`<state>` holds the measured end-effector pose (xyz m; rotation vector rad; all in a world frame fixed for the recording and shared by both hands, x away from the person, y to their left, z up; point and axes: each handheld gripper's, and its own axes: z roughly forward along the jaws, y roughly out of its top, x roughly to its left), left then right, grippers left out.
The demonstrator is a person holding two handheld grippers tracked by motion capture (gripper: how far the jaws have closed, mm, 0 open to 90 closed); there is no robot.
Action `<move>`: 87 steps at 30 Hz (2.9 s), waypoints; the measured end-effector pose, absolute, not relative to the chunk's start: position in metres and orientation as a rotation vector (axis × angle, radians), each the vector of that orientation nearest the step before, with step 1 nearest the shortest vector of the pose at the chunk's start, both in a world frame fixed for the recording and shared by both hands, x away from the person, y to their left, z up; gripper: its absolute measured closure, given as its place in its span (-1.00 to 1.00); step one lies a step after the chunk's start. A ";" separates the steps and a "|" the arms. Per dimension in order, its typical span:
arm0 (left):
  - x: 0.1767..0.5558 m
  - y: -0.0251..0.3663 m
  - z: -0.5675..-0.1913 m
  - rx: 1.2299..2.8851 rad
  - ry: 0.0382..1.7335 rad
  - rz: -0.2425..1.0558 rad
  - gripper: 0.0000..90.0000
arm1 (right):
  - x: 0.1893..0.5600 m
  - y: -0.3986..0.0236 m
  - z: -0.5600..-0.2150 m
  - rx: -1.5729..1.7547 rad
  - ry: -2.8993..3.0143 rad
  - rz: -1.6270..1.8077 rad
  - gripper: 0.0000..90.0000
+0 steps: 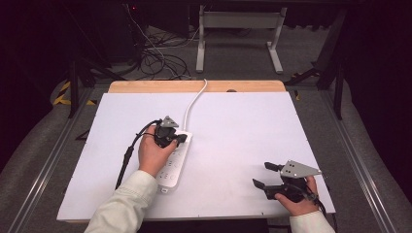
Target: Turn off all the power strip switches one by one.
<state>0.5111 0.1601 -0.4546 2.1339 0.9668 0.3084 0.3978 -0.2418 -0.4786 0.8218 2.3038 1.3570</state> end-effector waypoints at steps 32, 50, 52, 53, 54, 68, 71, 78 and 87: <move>0.510 0.158 -0.458 2.194 0.977 0.351 1.00 | 0.398 -0.241 -0.479 0.816 2.310 1.348 -0.43; 0.508 0.152 -0.459 2.191 0.963 0.348 1.00 | 0.397 -0.242 -0.479 0.816 2.310 1.352 -0.43; 0.507 0.151 -0.459 2.197 0.963 0.360 1.00 | 0.397 -0.241 -0.479 0.815 2.312 1.352 -0.43; 0.507 0.151 -0.459 2.199 0.964 0.357 1.00 | 0.397 -0.241 -0.479 0.814 2.313 1.351 -0.43; 0.507 0.151 -0.459 2.194 0.969 0.351 1.00 | 0.397 -0.241 -0.479 0.814 2.315 1.353 -0.43; 0.497 0.166 -0.435 2.062 0.924 0.340 1.00 | 0.399 -0.243 -0.480 0.827 2.314 1.354 -0.43; 0.488 0.172 -0.427 2.029 0.894 0.366 0.50 | 0.399 -0.242 -0.480 0.819 2.316 1.350 -0.43; 0.465 0.182 -0.415 1.961 0.831 0.368 0.11 | 0.397 -0.241 -0.479 0.823 2.309 1.355 -0.43; 0.437 0.206 -0.407 1.904 0.755 0.412 -0.38 | 0.398 -0.242 -0.479 0.828 2.304 1.359 -0.45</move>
